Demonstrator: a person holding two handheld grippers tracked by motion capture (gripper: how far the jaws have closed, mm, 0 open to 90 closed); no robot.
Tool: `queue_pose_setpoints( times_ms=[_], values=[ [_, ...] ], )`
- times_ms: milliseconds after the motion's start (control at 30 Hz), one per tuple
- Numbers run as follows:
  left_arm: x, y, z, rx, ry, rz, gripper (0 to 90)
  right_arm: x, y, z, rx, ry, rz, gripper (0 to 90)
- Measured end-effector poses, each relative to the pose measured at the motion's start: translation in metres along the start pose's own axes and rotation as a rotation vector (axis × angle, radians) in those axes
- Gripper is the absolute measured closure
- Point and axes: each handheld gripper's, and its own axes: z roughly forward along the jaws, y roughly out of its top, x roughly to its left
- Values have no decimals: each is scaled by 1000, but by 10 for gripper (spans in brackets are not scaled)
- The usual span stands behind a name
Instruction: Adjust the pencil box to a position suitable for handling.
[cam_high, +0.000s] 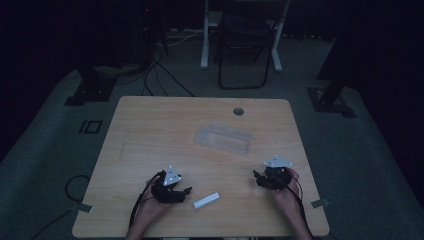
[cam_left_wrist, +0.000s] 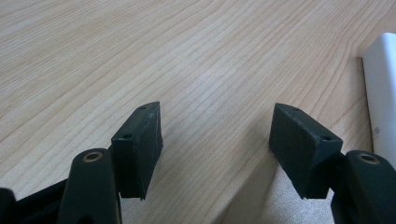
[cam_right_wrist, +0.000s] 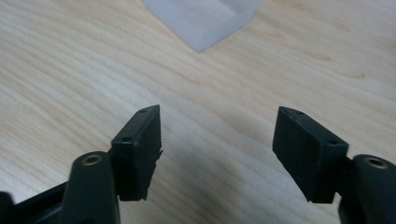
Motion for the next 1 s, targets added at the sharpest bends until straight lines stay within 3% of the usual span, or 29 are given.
queue_pose_setpoints(
  times_ms=[233, 600, 1000],
  values=[
    [0, 0, 0, 0, 0, 0, 350, -1, 11, 1, -20, 6, 6, 341],
    [0, 0, 0, 0, 0, 0, 350, -6, 30, 6, -40, 14, 33, 464],
    [0, 0, 0, 0, 0, 0, 350, -10, 44, 27, -47, 12, 85, 500]
  ],
)
